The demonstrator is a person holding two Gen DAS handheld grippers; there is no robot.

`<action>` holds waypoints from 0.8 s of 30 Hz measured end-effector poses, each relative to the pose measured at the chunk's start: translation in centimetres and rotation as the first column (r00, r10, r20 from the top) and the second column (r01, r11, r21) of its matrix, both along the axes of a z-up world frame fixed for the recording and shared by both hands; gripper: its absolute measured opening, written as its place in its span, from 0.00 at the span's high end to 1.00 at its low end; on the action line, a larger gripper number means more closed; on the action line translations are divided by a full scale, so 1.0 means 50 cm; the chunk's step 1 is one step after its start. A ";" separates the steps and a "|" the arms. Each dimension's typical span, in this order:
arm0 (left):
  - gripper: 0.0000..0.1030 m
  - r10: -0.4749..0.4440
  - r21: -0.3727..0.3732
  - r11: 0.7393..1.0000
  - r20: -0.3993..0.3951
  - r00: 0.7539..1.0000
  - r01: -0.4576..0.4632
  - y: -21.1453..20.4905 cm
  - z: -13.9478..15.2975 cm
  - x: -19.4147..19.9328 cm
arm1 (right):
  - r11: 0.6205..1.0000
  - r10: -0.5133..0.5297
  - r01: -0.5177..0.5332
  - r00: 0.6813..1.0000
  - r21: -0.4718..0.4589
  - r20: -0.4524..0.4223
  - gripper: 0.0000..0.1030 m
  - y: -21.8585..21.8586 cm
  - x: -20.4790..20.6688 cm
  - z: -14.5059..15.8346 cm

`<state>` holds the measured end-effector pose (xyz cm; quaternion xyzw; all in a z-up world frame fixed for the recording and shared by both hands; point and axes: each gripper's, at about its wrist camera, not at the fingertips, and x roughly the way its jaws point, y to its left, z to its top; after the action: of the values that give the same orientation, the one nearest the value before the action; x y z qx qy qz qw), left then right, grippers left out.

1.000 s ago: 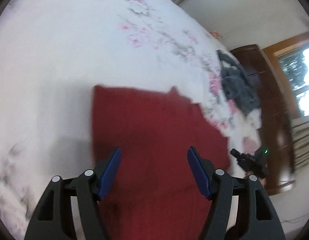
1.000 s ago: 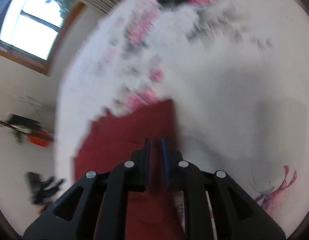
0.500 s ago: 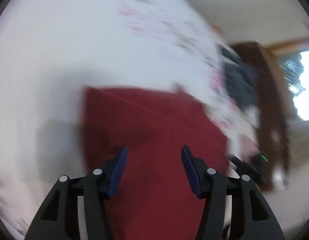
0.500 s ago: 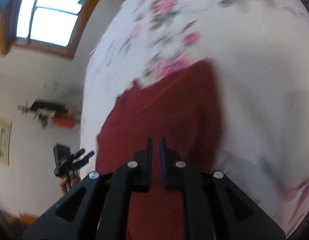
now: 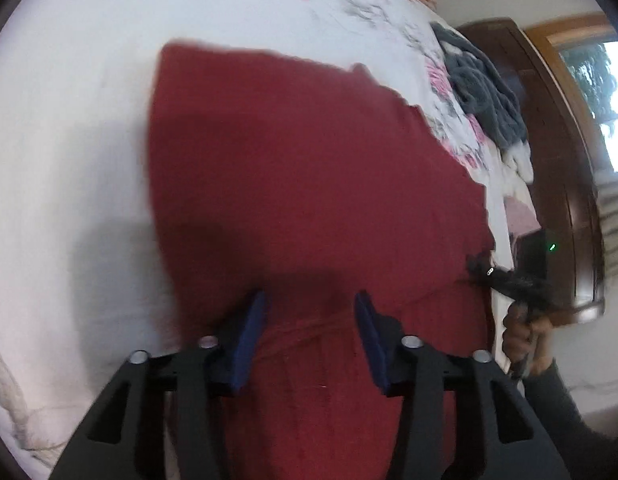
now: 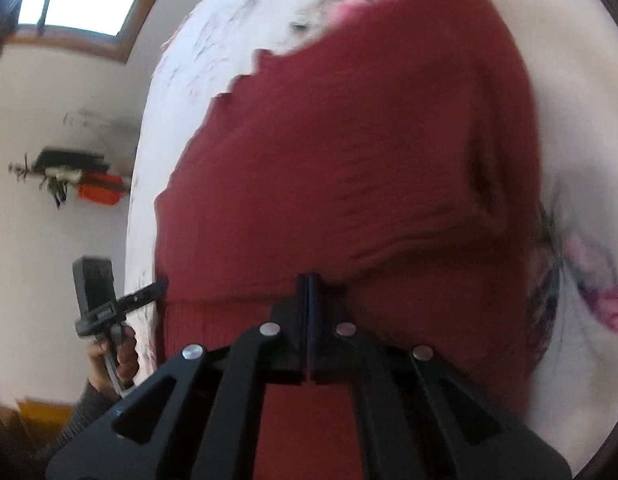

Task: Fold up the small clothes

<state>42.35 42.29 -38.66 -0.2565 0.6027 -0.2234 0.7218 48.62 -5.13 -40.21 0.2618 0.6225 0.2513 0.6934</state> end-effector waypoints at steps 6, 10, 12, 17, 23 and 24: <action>0.38 0.028 -0.092 0.995 0.028 0.999 -0.025 0.019 0.101 -0.107 | 0.998 -0.019 0.018 0.999 0.062 0.029 0.69 -0.040 -0.089 0.116; 0.37 0.005 -0.089 0.996 -0.006 1.000 -0.005 0.046 0.126 -0.272 | 0.999 0.041 -0.040 0.998 0.012 -0.047 0.55 -0.094 -0.240 0.145; 0.34 0.014 -0.112 0.994 -0.042 0.999 -0.019 0.065 0.123 -0.369 | 0.999 0.039 -0.039 0.995 -0.001 -0.094 0.49 -0.138 -0.332 0.150; 0.34 0.062 -0.114 0.990 -0.144 0.988 -0.078 0.113 0.086 -0.578 | 1.000 -0.002 -0.004 0.979 -0.025 -0.206 0.45 -0.235 -0.507 0.139; 0.34 0.124 -0.154 0.974 -0.243 0.962 -0.164 0.133 0.035 -0.709 | 0.999 -0.050 0.043 0.959 -0.031 -0.281 0.46 -0.288 -0.617 0.114; 0.34 0.128 -0.165 0.971 -0.260 0.957 -0.175 0.130 0.026 -0.719 | 0.998 -0.064 0.058 0.956 -0.028 -0.286 0.46 -0.292 -0.628 0.111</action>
<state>6.41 48.79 -37.38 -0.3943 0.6430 -0.1888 0.6289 17.20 -19.72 -34.68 0.3078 0.7106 0.1830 0.6057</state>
